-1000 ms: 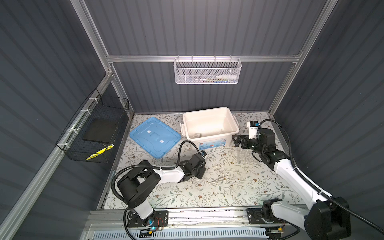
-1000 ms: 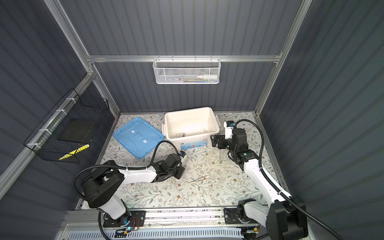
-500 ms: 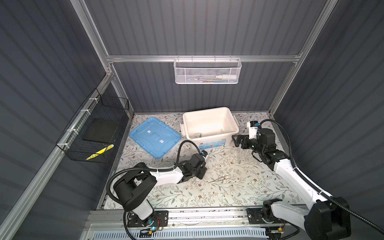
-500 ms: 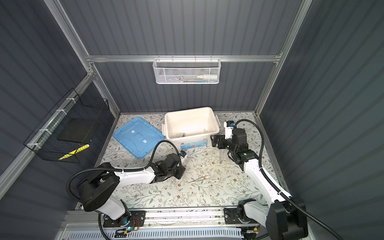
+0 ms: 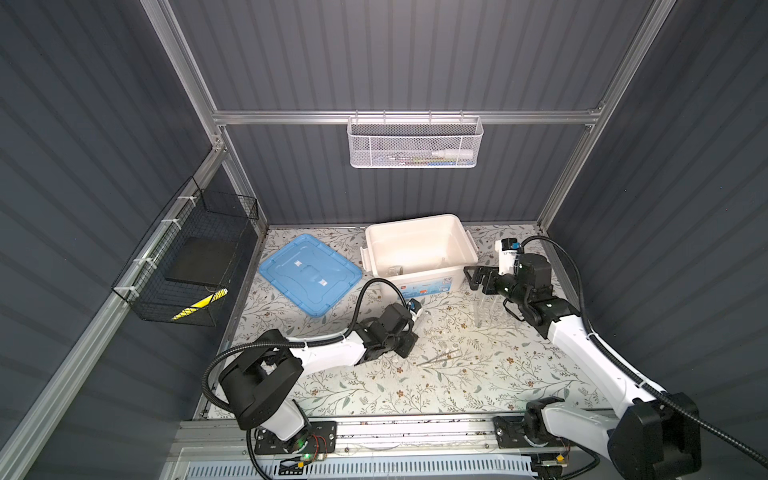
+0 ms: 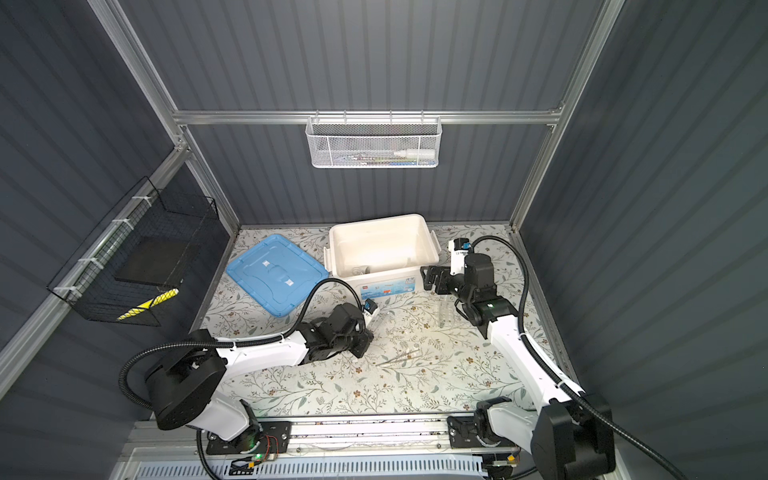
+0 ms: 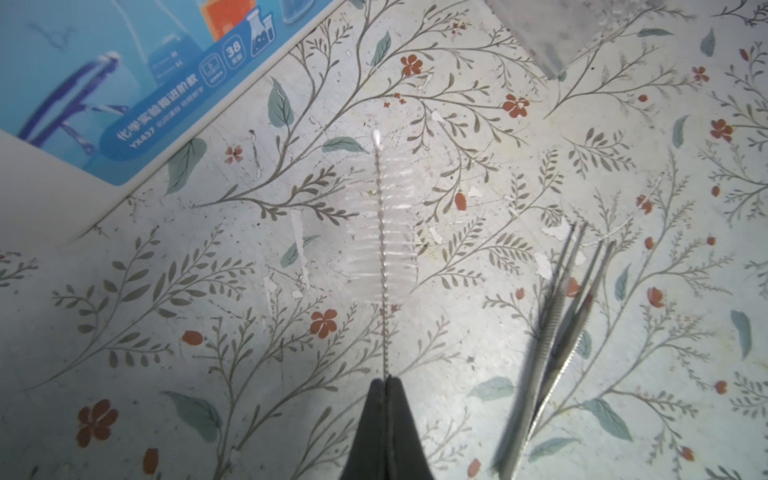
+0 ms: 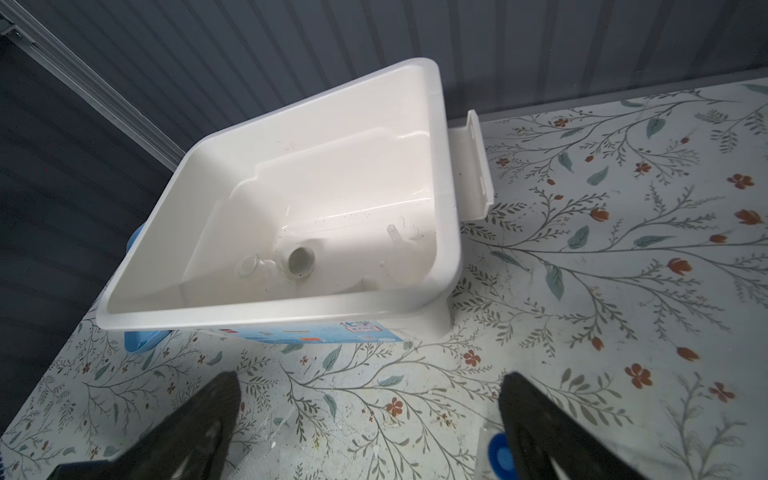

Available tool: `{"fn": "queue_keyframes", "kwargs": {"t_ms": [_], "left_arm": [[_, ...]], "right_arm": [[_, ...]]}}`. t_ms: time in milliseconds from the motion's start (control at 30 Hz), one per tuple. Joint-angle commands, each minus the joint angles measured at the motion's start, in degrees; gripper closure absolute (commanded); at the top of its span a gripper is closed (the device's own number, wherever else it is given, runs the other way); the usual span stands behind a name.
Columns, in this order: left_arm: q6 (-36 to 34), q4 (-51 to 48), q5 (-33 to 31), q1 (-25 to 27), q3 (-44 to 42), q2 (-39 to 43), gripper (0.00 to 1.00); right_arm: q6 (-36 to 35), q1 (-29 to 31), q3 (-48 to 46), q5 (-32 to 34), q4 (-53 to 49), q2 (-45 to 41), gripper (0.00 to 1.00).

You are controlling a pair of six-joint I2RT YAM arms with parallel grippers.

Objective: Organize the chemistry lab equipment
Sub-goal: 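Carry the brush over the bin with left while right approaches the bin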

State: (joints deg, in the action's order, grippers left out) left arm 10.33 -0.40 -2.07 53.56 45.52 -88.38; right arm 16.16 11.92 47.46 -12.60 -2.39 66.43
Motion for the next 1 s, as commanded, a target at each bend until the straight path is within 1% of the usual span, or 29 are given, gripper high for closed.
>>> {"fn": "queue_keyframes", "kwargs": {"t_ms": [0, 133, 267, 500, 667, 700, 767, 900, 967], "left_arm": [[-2.14, -5.00, 1.36, 0.25, 3.29, 2.65, 1.00], [-2.41, -7.76, 0.95, 0.24, 6.16, 3.85, 1.00], [-2.69, -10.45, 0.92, 0.27, 9.94, 4.09, 1.00], [-5.01, -13.83, -0.12, 0.24, 16.16, 3.15, 1.00], [-7.67, -16.80, -2.55, 0.16, 22.10, 1.19, 1.00], [-8.13, -17.27, -3.17, 0.18, 23.30, 0.65, 1.00], [-9.62, -18.45, -4.24, 0.06, 26.31, -0.98, 1.00], [-11.59, -20.41, -4.02, -1.75, 31.59, -4.21, 1.00], [-12.06, -20.72, -2.80, -3.75, 33.71, -5.47, 1.00]], "right_arm": [[0.62, -0.32, 2.73, 0.04, -2.20, 1.36, 0.01], [1.65, -0.32, 4.64, -0.40, -3.41, 2.56, 0.01], [3.15, -0.32, 4.92, -2.07, -1.72, 2.72, 0.01], [2.97, -0.32, 6.73, -4.42, -1.20, 4.19, 0.01], [2.13, -0.31, 8.07, -6.08, -1.38, 5.40, 0.01], [1.99, -0.30, 8.17, -8.48, -1.32, 5.74, 0.01], [1.77, -0.30, 8.08, -9.70, -0.51, 6.07, 0.01], [1.25, -0.32, 8.17, -11.58, 0.93, 6.73, 0.01], [1.07, -0.32, 8.08, -12.20, 1.90, 7.05, 0.01]]}}
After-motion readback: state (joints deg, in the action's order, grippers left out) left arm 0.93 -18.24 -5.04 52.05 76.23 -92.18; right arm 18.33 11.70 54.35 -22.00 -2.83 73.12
